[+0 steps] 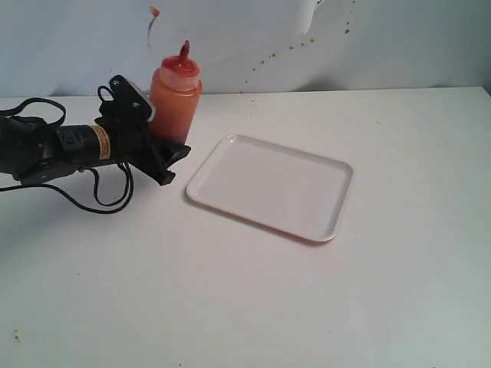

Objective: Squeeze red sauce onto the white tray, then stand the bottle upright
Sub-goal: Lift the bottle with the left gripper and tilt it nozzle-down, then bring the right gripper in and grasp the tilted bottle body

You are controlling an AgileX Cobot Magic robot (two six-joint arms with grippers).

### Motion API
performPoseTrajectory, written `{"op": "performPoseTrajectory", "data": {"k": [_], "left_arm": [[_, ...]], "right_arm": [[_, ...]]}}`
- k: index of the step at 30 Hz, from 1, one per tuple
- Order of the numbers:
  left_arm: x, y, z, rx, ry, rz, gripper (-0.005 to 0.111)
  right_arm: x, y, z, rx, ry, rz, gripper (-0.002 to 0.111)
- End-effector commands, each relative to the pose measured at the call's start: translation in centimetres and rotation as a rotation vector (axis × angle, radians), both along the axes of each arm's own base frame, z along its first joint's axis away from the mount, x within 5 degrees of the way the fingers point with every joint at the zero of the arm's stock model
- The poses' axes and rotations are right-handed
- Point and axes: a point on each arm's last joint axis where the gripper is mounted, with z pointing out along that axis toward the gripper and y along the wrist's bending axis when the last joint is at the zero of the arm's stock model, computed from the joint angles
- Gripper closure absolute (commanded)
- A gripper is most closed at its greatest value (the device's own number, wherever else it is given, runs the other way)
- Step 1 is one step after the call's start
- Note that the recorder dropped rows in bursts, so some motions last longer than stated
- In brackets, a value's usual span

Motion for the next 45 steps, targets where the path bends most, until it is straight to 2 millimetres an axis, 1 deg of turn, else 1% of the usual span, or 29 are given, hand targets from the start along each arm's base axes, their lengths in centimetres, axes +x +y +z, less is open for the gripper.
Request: {"op": "performPoseTrajectory", "data": {"k": [1, 2, 6, 7, 9, 10, 11, 12, 13, 15, 16, 19, 20, 21, 23, 25, 30, 33, 35, 37, 39, 41, 45], "left_arm": [[0.0, -1.6, 0.9, 0.135, -0.090, 0.020, 0.107], [0.0, -1.9, 0.9, 0.167, -0.114, 0.018, 0.107], [0.1, -2.6, 1.2, 0.253, -0.190, 0.060, 0.107], [0.2, -2.7, 1.3, 0.276, -0.213, 0.075, 0.107], [0.3, -2.9, 1.6, 0.333, -0.271, 0.118, 0.107], [0.5, -2.7, 1.9, 0.378, -0.320, 0.134, 0.107], [0.6, -2.7, 2.1, 0.391, -0.351, 0.136, 0.107], [0.7, -2.7, 2.5, 0.425, -0.412, 0.126, 0.107], [0.8, -2.7, 2.7, 0.446, -0.445, 0.120, 0.107], [0.9, -2.7, 3.2, 0.481, -0.527, 0.118, 0.107], [1.0, -2.7, 3.4, 0.483, -0.550, 0.122, 0.107], [1.2, -2.6, 4.6, 0.553, -0.706, 0.132, 0.107], [1.2, -2.6, 4.9, 0.575, -0.749, 0.135, 0.107], [1.4, -2.6, 5.4, 0.619, -0.805, 0.139, 0.107], [1.9, -2.4, 6.2, 0.722, -0.849, 0.155, 0.107], [2.4, -2.4, 6.7, 0.797, -0.882, 0.155, 0.107], [3.3, -2.5, 7.6, 0.948, -0.952, 0.142, 0.107], [3.9, -2.6, 8.2, 1.038, -1.033, 0.161, 0.107], [4.2, -2.7, 8.3, 1.145, -1.084, 0.152, 0.107], [4.5, -2.8, 8.2, 1.254, -1.130, 0.149, 0.107], [4.5, -2.9, 7.8, 1.275, -1.173, 0.158, 0.107], [4.5, -3.0, 7.5, 1.287, -1.228, 0.158, 0.107], [4.2, -3.7, 6.9, 1.300, -1.364, 0.110, 0.107]], "right_arm": [[-0.9, 1.7, 0.8, -0.145, -0.150, 0.162, 0.108], [-0.9, 1.9, 0.7, -0.159, -0.136, 0.176, 0.108], [0.5, 1.9, 2.1, -0.214, -0.010, 0.154, 0.108], [1.0, 2.1, 2.5, -0.237, 0.006, 0.163, 0.108], [2.5, 2.6, 3.4, -0.267, 0.053, 0.201, 0.108], [4.0, 2.8, 3.7, -0.268, 0.120, 0.210, 0.108], [4.9, 2.9, 3.9, -0.270, 0.153, 0.213, 0.108], [6.4, 3.1, 4.3, -0.290, 0.203, 0.219, 0.108], [7.4, 3.3, 4.4, -0.302, 0.232, 0.225, 0.108], [11.1, 3.8, 5.1, -0.319, 0.319, 0.239, 0.108], [12.4, 3.9, 5.1, -0.319, 0.350, 0.244, 0.108], [17.3, 4.6, 5.8, -0.334, 0.407, 0.256, 0.108], [18.6, 4.8, 5.8, -0.350, 0.421, 0.261, 0.108], [20.3, 5.0, 5.7, -0.348, 0.432, 0.270, 0.108], [22.7, 5.1, 5.9, -0.262, 0.441, 0.262, 0.108], [24.1, 5.5, 5.9, -0.274, 0.426, 0.277, 0.108], [27.8, 6.4, 5.9, -0.428, 0.405, 0.313, 0.108], [29.7, 6.8, 5.7, -0.436, 0.420, 0.342, 0.108], [31.0, 7.3, 5.5, -0.438, 0.441, 0.384, 0.108], [32.1, 8.0, 5.2, -0.447, 0.459, 0.462, 0.108], [33.1, 8.9, 5.2, -0.467, 0.471, 0.573, 0.108], [34.2, 9.6, 5.6, -0.496, 0.481, 0.650, 0.108], [36.9, 10.1, 6.0, -0.440, 0.545, 0.697, 0.108]]}}
